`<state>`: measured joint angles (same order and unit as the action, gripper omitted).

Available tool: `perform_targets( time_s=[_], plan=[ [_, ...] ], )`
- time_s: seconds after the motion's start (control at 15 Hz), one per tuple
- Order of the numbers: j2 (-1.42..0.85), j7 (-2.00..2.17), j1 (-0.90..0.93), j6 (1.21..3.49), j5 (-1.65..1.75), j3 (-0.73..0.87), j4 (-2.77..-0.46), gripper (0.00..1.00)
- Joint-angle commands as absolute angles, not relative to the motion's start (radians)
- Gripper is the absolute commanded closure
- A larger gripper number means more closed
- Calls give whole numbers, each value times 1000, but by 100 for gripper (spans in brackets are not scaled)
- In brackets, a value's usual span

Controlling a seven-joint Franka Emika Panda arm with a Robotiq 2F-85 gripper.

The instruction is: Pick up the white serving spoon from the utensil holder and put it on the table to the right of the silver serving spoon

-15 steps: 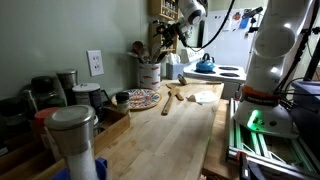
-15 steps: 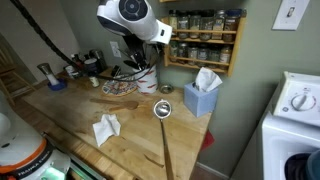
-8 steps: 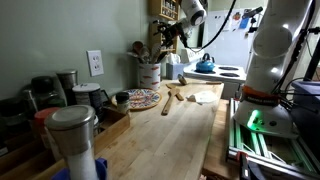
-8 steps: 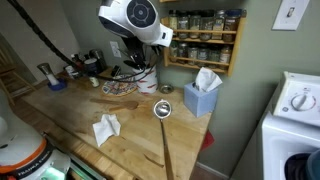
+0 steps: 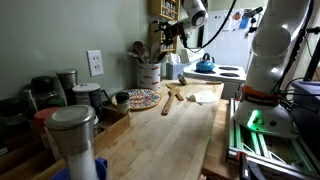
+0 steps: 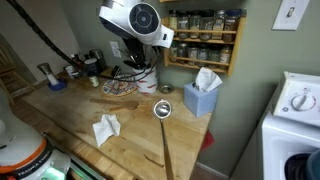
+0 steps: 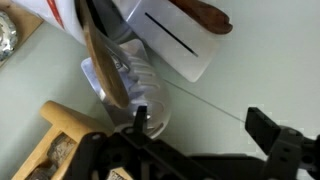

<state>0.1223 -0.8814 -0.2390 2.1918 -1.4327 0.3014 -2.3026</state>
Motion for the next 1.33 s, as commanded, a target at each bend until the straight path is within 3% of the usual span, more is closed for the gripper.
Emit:
perform_targets(
  time_s=[0.0,0.8,0.87,1.0,1.27],
  plan=[
    [117,-932,-264,2103,-1491,313,-2302,0],
    [48,-916,-257,2116,-1514,269,-2277,3],
    [44,-912,-258,2117,-1517,267,-2273,21],
    [38,-908,-261,2113,-1519,269,-2265,30],
    [36,-910,-269,2107,-1518,277,-2265,60]
  ],
)
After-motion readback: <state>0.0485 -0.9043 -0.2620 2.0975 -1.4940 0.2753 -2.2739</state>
